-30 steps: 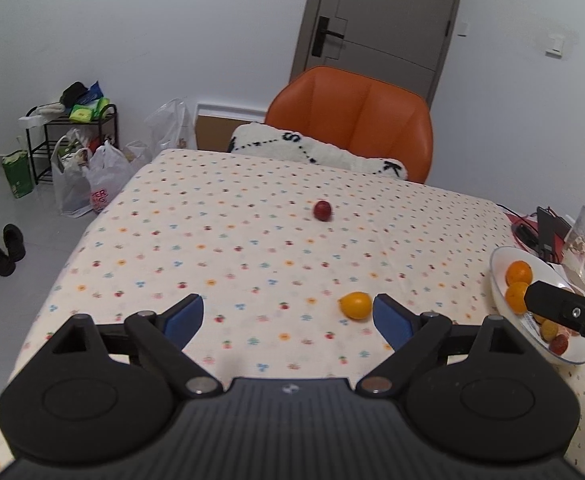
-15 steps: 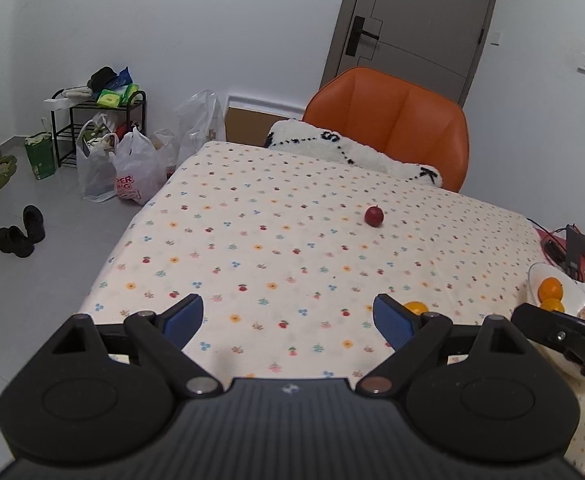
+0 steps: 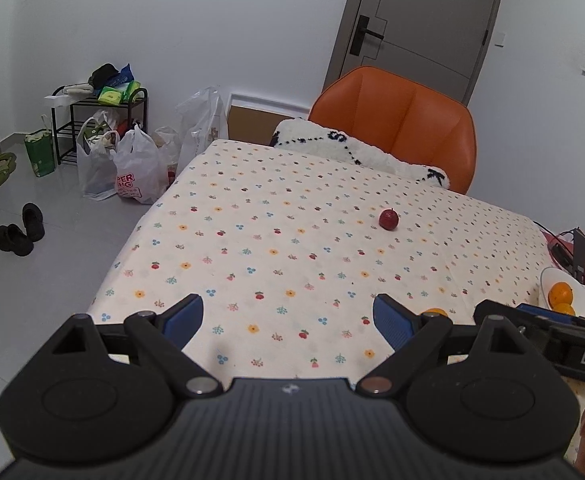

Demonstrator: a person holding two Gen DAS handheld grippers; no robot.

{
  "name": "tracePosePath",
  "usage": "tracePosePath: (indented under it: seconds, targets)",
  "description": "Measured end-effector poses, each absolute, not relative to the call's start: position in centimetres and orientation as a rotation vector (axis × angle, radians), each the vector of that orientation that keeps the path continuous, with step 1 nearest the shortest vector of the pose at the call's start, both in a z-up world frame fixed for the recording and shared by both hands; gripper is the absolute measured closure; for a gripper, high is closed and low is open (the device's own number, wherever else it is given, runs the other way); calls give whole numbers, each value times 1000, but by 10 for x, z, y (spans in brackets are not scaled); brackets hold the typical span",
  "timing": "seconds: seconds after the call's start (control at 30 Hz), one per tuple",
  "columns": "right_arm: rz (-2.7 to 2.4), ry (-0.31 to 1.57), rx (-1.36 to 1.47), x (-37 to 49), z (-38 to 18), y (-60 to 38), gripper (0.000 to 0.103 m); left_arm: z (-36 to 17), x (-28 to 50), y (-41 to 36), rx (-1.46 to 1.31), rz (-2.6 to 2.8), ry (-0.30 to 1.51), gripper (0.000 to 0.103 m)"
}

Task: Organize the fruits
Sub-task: 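Move both tools back, right tool reaching toward the last small orange, then close the right tool on the small orange and lift it toward the plate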

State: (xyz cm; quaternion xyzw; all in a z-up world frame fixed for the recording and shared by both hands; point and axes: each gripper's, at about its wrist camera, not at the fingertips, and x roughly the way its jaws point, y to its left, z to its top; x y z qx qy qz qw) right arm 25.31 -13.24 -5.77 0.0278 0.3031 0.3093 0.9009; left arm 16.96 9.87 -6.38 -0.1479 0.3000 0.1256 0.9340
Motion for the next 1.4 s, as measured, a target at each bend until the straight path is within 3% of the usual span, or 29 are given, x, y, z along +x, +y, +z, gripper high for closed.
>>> tracePosePath:
  seconds: [0.2,0.4,0.5,0.57,0.63,0.8,1.23,1.3,1.37,1.4]
  targets:
    - [648,646,37,259,-63,-122,31,-65,171,101,-313,276,596,12]
    - [655,688,9,268,-76,-109,43,-70,177,102,-322,268,604,13]
    - [664,708,-8,271,-83,-104,56,-73,179,102,-320,267,610,13]
    - [678,739,-10,274,-90,-102,84,-74,181,101,-317,264,615,13]
    - [696,755,10,275,-93,-103,94,-74,182,101,-324,266,608,15]
    - [705,721,34,275,-86,-112,101,-67,187,92,-305,261,583,15]
    - [701,699,72,276,-82,-134,103,-60,190,79,-274,248,572,15]
    - [700,711,77,277,-83,-130,90,-60,189,80,-274,249,570,15]
    - [706,706,69,278,-83,-125,56,-61,188,82,-280,252,570,15]
    - [704,700,60,278,-84,-122,52,-62,188,84,-283,254,571,15]
